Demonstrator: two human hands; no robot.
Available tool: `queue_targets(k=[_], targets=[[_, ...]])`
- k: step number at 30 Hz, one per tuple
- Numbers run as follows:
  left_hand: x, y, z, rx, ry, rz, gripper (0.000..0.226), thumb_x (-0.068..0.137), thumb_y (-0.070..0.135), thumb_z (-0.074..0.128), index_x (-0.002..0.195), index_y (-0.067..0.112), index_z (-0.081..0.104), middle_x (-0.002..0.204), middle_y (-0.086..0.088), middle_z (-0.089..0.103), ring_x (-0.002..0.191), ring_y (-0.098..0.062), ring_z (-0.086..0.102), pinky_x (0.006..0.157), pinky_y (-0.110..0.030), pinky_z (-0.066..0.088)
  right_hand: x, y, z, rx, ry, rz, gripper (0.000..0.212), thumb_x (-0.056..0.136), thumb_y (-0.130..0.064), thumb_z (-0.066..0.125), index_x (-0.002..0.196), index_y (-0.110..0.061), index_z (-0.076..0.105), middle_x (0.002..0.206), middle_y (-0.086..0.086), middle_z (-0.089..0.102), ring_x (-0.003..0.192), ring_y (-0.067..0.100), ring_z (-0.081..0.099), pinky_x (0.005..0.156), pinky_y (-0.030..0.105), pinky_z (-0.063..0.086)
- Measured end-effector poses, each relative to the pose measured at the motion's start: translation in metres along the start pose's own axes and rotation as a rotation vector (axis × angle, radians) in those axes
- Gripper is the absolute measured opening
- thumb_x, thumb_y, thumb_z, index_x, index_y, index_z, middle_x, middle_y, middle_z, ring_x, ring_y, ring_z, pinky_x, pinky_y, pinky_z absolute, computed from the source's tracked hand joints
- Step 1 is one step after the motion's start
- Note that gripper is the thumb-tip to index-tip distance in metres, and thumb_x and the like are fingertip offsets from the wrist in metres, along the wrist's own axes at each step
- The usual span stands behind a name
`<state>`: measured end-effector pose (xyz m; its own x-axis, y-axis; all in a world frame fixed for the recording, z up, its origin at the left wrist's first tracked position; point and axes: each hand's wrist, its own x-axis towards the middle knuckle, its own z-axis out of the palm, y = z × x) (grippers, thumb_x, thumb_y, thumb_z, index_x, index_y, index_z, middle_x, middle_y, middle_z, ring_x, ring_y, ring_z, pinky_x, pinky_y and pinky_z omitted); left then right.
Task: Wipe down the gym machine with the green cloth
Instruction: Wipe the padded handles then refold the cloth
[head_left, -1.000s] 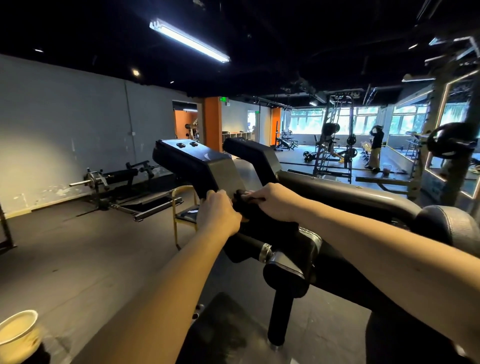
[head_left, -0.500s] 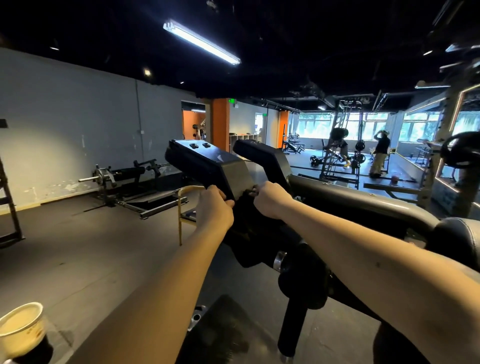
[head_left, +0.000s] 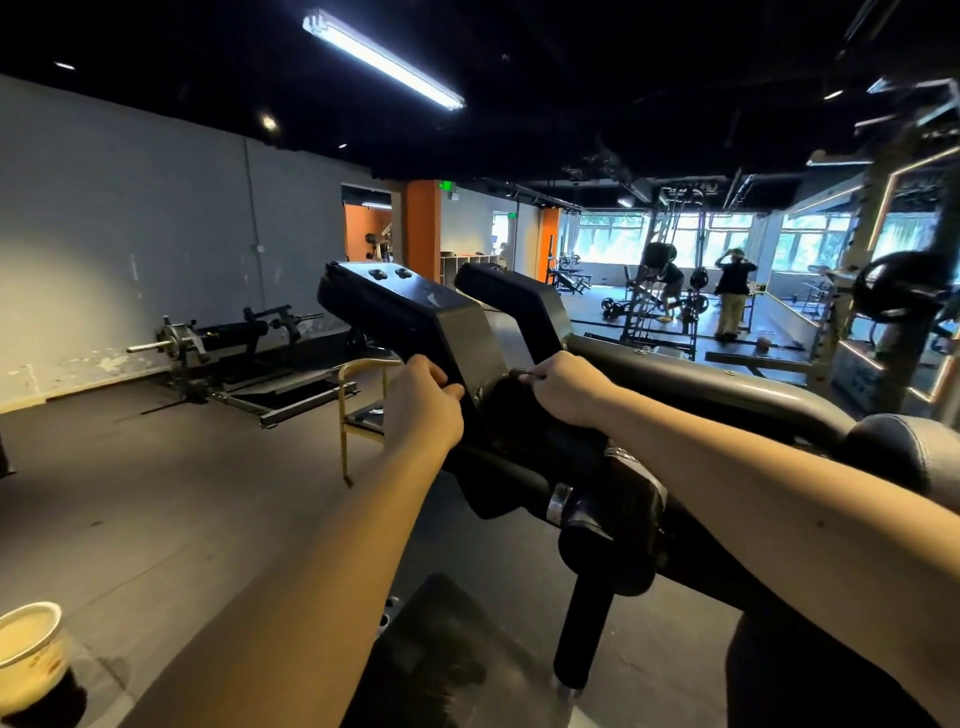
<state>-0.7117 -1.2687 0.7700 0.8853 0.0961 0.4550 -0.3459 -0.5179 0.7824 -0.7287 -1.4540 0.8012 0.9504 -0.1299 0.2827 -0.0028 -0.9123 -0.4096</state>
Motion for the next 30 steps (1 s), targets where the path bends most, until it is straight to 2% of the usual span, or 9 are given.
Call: queue_targets(k=[2,5,9,13,16,19,22,25,30], targets=[[-0.001,0.0,-0.002,0.001,-0.003,-0.004,0.016,0.096,0.024,0.07,0.106,0.016,0.06,0.083,0.013,0.042,0.086,-0.016,0.054,0.072,-0.032,0.041,-0.011,-0.005,0.001,-0.018,0.03,0.006,0.028,0.103,-0.028,0.054,0.113,-0.012,0.075,0.1,0.008,0.071,0.089,0.026,0.063,0.072,0.029,0.045],[-0.003,0.001,-0.004,0.014,-0.002,-0.012,0.016,0.096,0.026,0.07,0.105,0.017,0.061,0.083,0.012,0.04,0.089,-0.019,0.055,0.074,-0.035,0.043,-0.045,-0.006,-0.014,-0.016,0.014,-0.034,0.023,0.104,-0.031,0.057,0.109,-0.018,0.075,0.076,-0.001,0.062,0.067,0.015,0.055,0.056,0.027,0.039],[-0.011,0.01,-0.014,0.064,-0.02,0.003,0.014,0.095,0.031,0.07,0.101,0.022,0.061,0.098,-0.001,0.064,0.092,-0.024,0.061,0.078,-0.041,0.053,-0.088,0.013,-0.052,0.135,0.105,0.041,0.028,0.105,-0.029,0.056,0.086,-0.014,0.07,0.061,-0.003,0.051,0.049,0.011,0.041,0.039,0.019,0.025],[-0.031,0.025,-0.015,0.125,-0.01,0.242,0.006,0.095,0.031,0.068,0.093,0.026,0.066,0.093,0.003,0.068,0.099,-0.023,0.06,0.092,-0.045,0.051,-0.121,0.037,-0.06,0.114,0.173,0.051,0.035,0.106,-0.031,0.054,0.074,-0.02,0.061,0.059,-0.004,0.05,0.051,0.012,0.041,0.049,0.027,0.029],[-0.057,0.034,-0.013,0.122,-0.207,0.43,0.007,0.096,0.035,0.066,0.095,0.029,0.07,0.095,0.007,0.065,0.1,-0.017,0.055,0.101,-0.042,0.043,-0.138,0.046,-0.052,0.114,0.176,0.057,0.028,0.105,-0.032,0.056,0.08,-0.022,0.065,0.065,-0.004,0.058,0.059,0.015,0.051,0.055,0.03,0.035],[-0.076,0.025,-0.01,0.082,-0.35,0.489,0.002,0.095,0.039,0.067,0.093,0.038,0.067,0.098,0.011,0.061,0.103,-0.015,0.054,0.101,-0.043,0.044,-0.152,0.046,-0.039,0.099,0.175,0.013,0.02,0.104,-0.03,0.058,0.108,-0.018,0.074,0.106,0.0,0.073,0.096,0.019,0.067,0.081,0.03,0.048],[-0.087,0.01,-0.01,0.055,-0.414,0.465,0.004,0.096,0.044,0.064,0.095,0.042,0.067,0.1,0.012,0.057,0.11,-0.021,0.053,0.101,-0.046,0.045,-0.165,0.046,-0.032,0.059,0.209,-0.047,0.026,0.102,-0.026,0.061,0.123,-0.016,0.072,0.134,-0.004,0.066,0.12,0.014,0.059,0.092,0.018,0.041],[-0.094,0.004,-0.012,0.001,-0.402,0.448,0.005,0.095,0.044,0.064,0.095,0.04,0.066,0.1,0.011,0.055,0.114,-0.02,0.046,0.097,-0.043,0.043,-0.176,0.046,-0.029,0.026,0.249,-0.118,0.021,0.1,-0.019,0.064,0.118,-0.017,0.075,0.118,-0.006,0.071,0.105,0.009,0.064,0.08,0.007,0.04],[-0.105,0.001,-0.008,-0.039,-0.328,0.48,0.007,0.096,0.035,0.063,0.096,0.029,0.066,0.099,0.01,0.057,0.11,-0.015,0.043,0.09,-0.034,0.035,-0.199,0.035,-0.026,0.107,0.269,-0.185,0.018,0.098,-0.016,0.066,0.111,-0.019,0.077,0.098,-0.006,0.075,0.088,0.007,0.069,0.082,0.034,0.056]])
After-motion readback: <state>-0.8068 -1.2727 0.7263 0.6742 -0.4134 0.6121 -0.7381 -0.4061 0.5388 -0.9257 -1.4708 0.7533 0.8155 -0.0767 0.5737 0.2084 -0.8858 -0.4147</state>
